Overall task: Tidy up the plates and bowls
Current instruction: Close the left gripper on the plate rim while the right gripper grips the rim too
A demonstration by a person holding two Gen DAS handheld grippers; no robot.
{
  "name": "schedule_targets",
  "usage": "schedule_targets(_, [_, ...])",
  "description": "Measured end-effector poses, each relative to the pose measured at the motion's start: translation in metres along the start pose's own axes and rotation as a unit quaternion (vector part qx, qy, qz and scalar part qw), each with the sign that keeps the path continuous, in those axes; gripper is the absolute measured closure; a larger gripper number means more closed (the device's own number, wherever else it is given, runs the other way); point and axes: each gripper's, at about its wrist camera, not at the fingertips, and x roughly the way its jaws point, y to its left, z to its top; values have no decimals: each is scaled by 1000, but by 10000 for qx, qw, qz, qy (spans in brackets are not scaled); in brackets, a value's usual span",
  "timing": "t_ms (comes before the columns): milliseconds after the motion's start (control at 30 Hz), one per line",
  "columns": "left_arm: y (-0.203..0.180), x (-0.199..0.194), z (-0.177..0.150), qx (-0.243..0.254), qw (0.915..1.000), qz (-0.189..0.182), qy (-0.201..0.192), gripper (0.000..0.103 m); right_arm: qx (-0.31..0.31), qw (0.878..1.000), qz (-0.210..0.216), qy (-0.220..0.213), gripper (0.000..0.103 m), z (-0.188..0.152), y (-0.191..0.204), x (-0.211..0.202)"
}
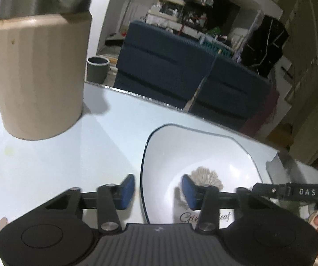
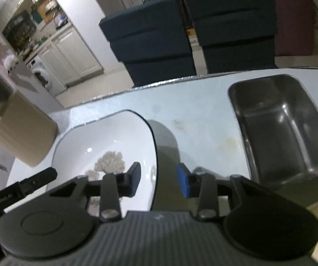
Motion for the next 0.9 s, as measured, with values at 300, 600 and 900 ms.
schedule_targets(300, [12, 11, 1, -74, 9997, -7, 221, 91, -288, 9990, 118, 332, 85, 9, 3, 26])
schedule_targets(600, [16, 13, -3, -286, 9993, -82, 212, 91, -4, 9991, 273, 328, 82, 7, -9, 31])
schedule_targets(900, [26, -2, -12, -253, 9994, -231, -111, 91, -561, 9970, 508, 191, 87, -5, -11, 18])
